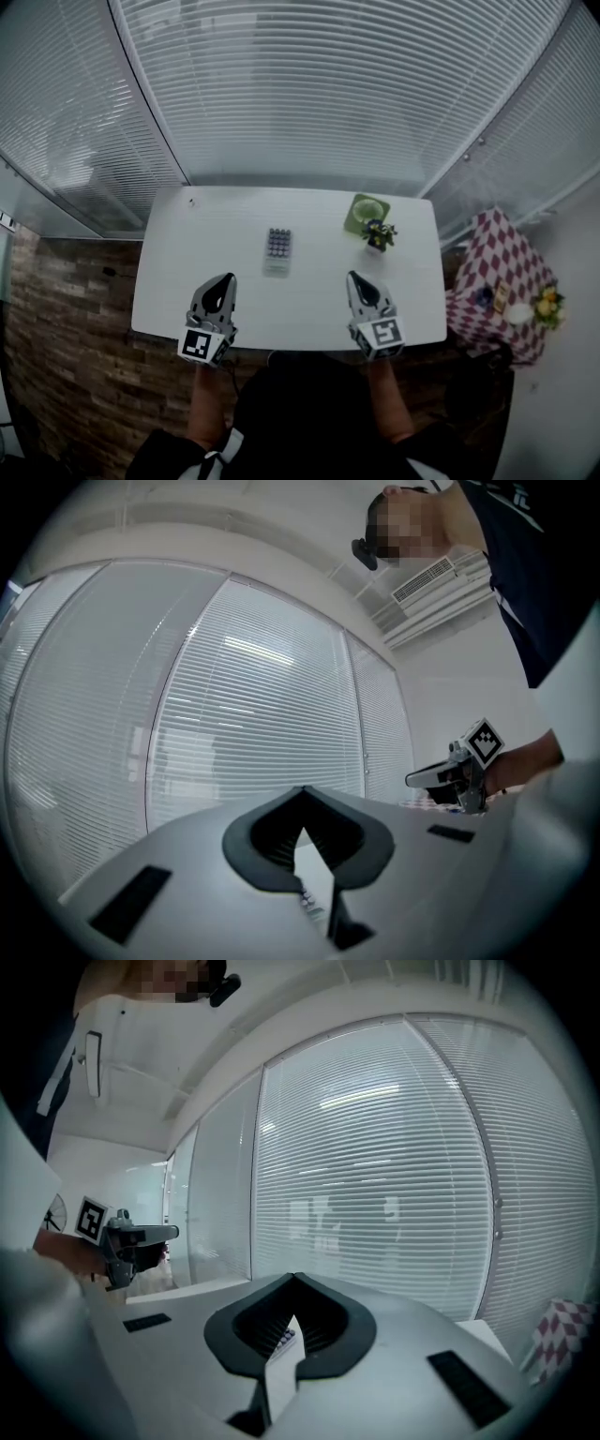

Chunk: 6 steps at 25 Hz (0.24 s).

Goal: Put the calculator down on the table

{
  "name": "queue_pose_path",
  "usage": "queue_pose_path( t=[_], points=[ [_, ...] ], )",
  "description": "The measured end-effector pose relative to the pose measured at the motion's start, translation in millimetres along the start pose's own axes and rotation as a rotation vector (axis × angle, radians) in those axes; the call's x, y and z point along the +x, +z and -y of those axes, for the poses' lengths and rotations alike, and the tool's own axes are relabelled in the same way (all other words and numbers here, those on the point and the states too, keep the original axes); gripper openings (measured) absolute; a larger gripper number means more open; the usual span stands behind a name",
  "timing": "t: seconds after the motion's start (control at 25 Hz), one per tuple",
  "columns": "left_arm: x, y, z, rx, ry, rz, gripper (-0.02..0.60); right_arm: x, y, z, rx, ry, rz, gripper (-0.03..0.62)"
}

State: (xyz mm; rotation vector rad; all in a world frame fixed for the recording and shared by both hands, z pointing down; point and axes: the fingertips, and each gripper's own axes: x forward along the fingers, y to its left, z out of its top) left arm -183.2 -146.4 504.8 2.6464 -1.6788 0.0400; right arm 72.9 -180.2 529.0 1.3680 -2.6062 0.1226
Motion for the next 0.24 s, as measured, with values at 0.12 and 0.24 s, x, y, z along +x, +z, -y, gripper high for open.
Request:
queue_pose_path(
  t=[0.12, 0.24],
  points=[
    [-2.7, -6.0, -0.5, -0.016, -0.002, 0.001, 0.006, -1.5, 2.8, 1.3, 0.010, -0.008, 0.007, 0.005],
    [-1.8, -5.3, 0.9, -0.007, -0.008, -0.010, 0.006, -3.1, 4.2, 0.8, -0.002, 0.000, 0.017, 0.005]
  ],
)
